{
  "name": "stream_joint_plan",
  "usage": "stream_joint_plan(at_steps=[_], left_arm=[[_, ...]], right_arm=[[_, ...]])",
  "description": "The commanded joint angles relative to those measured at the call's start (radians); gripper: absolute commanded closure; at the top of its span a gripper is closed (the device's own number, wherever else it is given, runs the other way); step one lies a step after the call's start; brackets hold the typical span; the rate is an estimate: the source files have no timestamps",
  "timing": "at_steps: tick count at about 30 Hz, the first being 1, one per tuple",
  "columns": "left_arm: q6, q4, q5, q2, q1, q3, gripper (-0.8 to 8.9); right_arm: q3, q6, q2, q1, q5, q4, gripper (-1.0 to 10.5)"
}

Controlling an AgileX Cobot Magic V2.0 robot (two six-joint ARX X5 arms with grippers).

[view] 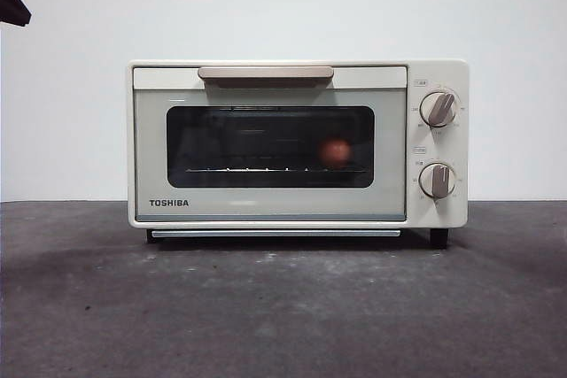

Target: Eggoven

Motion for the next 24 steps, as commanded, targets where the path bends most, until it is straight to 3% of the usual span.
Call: stream_joint_plan(at_steps=[1, 7, 9, 12, 15, 24], left_arm=[[0.013, 0.008, 0.002, 0.005, -0.003, 0.02, 8.06], [0.013, 0.007, 0.002, 0.005, -0.003, 0.02, 8.06], [0.08, 0.014, 0.0, 0.005, -0.001, 0.02, 8.06], [0.111, 0.039, -0.096, -0.026, 0.019, 0.019, 8.06], [0.118, 0.09, -0.21, -0.071, 0.081, 0.014, 8.06], [0.212, 0.269, -0.217, -0.296, 0.261, -0.168, 8.06]], right_arm=[[0.003, -0.011, -0.005, 0.009, 0.004, 0.01, 9.4], [0.003, -0.011, -0.006, 0.009, 0.005, 0.011, 9.4], [0.003, -0.011, -0.006, 0.009, 0.005, 0.01, 9.4], [0.003, -0.011, -0.006, 0.009, 0.005, 0.011, 9.4], [0.003, -0.011, -0.005, 0.009, 0.005, 0.01, 9.4], [0.003, -0.011, -0.006, 0.009, 0.005, 0.01, 9.4]])
